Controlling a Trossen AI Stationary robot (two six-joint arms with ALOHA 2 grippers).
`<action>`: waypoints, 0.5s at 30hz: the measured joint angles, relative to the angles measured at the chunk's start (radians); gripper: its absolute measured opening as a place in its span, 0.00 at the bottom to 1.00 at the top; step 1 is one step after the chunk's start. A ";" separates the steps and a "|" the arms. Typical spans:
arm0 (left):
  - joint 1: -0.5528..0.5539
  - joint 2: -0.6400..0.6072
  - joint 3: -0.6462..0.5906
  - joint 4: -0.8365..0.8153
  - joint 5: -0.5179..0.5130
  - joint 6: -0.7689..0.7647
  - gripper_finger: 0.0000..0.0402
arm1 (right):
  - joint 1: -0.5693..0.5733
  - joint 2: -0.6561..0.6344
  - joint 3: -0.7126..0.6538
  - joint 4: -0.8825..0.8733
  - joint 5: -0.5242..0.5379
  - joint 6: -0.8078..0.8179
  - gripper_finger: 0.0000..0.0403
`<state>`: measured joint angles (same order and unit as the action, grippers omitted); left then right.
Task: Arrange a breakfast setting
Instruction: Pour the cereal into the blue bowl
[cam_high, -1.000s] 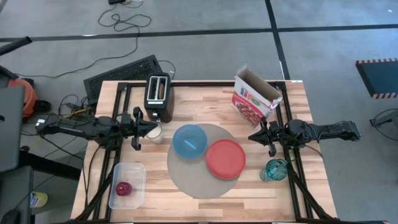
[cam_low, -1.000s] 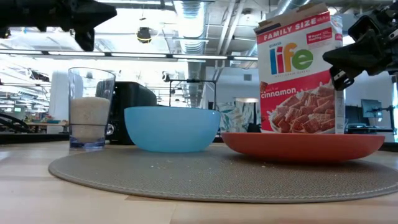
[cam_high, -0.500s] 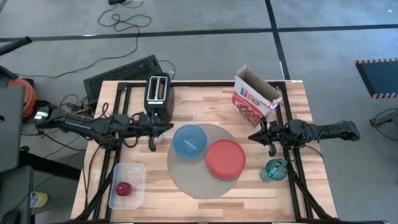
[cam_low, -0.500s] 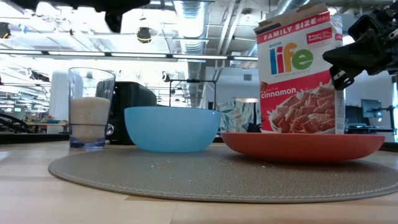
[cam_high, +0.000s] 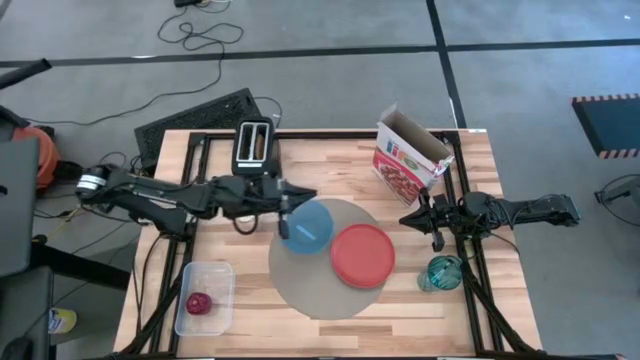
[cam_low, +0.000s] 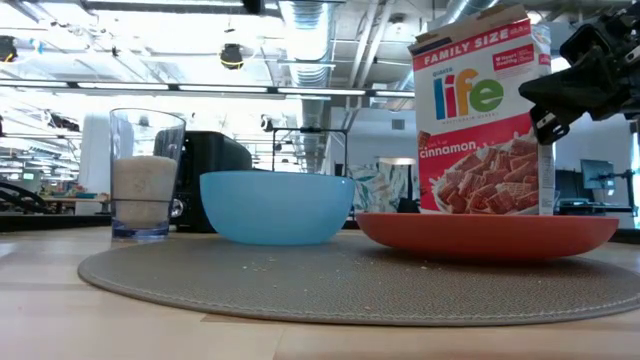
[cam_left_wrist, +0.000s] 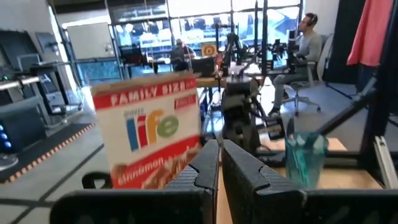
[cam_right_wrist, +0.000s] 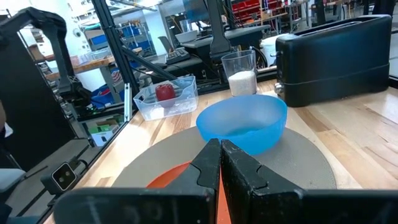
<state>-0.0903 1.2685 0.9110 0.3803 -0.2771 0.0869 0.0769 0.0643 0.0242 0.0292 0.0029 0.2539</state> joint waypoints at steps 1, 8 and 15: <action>0.005 0.027 0.027 0.001 0.000 0.007 0.01 | 0.000 0.000 0.000 0.000 0.000 0.000 0.11; 0.059 0.228 0.237 -0.004 0.001 0.025 0.01 | 0.000 0.000 0.000 0.000 0.000 0.000 0.11; 0.137 0.440 0.518 -0.147 0.016 0.025 0.05 | 0.000 0.000 0.000 -0.022 -0.001 0.000 0.11</action>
<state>0.0465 1.7089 1.4288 0.2332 -0.2609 0.1124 0.0769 0.0643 0.0242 0.0074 0.0017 0.2535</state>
